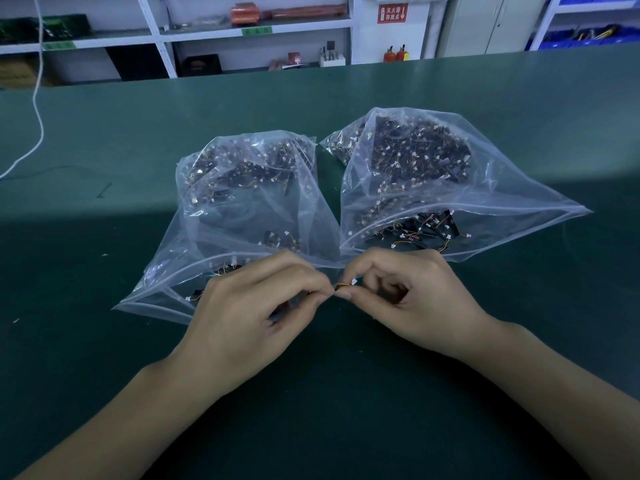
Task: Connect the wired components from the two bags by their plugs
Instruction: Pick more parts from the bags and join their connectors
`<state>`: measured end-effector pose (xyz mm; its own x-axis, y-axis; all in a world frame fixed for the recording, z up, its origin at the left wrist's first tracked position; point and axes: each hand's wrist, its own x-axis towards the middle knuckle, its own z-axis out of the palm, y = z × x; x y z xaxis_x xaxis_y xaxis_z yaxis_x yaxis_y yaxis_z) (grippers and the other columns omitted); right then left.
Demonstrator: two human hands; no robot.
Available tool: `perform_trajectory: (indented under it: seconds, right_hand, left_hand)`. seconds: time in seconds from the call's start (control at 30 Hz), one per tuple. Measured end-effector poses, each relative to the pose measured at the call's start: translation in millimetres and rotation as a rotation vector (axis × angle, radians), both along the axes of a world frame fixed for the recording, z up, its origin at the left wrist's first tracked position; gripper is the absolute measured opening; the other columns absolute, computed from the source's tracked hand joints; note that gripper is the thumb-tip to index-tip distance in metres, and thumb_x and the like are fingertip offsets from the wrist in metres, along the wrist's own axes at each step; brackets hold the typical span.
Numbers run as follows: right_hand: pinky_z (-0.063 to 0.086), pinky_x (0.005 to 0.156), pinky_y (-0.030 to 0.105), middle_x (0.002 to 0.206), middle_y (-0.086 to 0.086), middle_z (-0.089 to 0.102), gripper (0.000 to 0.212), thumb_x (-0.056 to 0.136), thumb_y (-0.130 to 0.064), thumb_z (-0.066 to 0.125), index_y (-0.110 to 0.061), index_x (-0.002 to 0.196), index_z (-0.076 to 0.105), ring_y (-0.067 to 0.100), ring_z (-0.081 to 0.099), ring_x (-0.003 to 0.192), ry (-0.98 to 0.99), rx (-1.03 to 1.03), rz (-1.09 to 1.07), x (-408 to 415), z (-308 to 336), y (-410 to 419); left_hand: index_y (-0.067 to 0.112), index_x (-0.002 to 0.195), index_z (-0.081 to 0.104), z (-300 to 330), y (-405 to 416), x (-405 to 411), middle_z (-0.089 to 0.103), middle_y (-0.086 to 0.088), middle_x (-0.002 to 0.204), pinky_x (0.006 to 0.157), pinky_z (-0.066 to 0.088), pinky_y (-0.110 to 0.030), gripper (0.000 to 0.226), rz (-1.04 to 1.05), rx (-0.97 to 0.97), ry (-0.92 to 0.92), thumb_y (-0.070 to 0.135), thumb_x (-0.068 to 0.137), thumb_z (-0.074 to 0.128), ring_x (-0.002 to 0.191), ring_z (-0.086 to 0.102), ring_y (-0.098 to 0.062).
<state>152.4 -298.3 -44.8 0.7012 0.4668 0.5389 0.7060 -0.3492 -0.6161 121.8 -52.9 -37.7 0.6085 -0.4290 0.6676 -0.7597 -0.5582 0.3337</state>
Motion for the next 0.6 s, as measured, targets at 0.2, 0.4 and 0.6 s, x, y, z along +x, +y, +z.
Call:
perform_trajectory:
  seconds: [0.2, 0.4, 0.6]
  right_hand:
    - [0.028, 0.055, 0.014, 0.059, -0.008, 0.048, 0.006, 0.096, -0.021, 0.079, -0.018, 0.095, 0.074, 0.012, 0.037, 0.046, 0.014, -0.045, -0.006, 3, -2, -4]
    - [0.039, 0.052, 0.023, 0.059, -0.007, 0.055, 0.018, 0.090, -0.018, 0.075, -0.024, 0.085, 0.059, 0.016, 0.046, 0.047, 0.056, -0.076, -0.124, 14, 1, -21]
    - [0.055, 0.068, 0.045, 0.058, -0.005, 0.062, 0.020, 0.100, -0.030, 0.065, -0.020, 0.084, 0.059, 0.024, 0.058, 0.057, 0.098, -0.136, -0.434, 29, -2, -34]
  left_hand:
    - [0.027, 0.111, 0.076, 0, 2, 0, 0.068, 0.015, 0.105, 0.062, 0.055, -0.033, 0.009, 0.024, 0.035, 0.017, 0.029, 0.102, 0.076, 0.079, 0.066, -0.009]
    - [0.016, 0.076, 0.069, 5, 5, -1, 0.058, 0.011, 0.072, 0.052, 0.048, -0.038, 0.035, 0.126, 0.060, -0.024, 0.033, 0.106, 0.067, 0.062, 0.056, -0.012]
    - [0.015, 0.062, 0.047, 10, 12, 1, 0.039, 0.010, 0.059, 0.047, 0.040, -0.035, 0.047, 0.300, 0.193, -0.118, 0.028, 0.107, 0.058, 0.057, 0.042, -0.015]
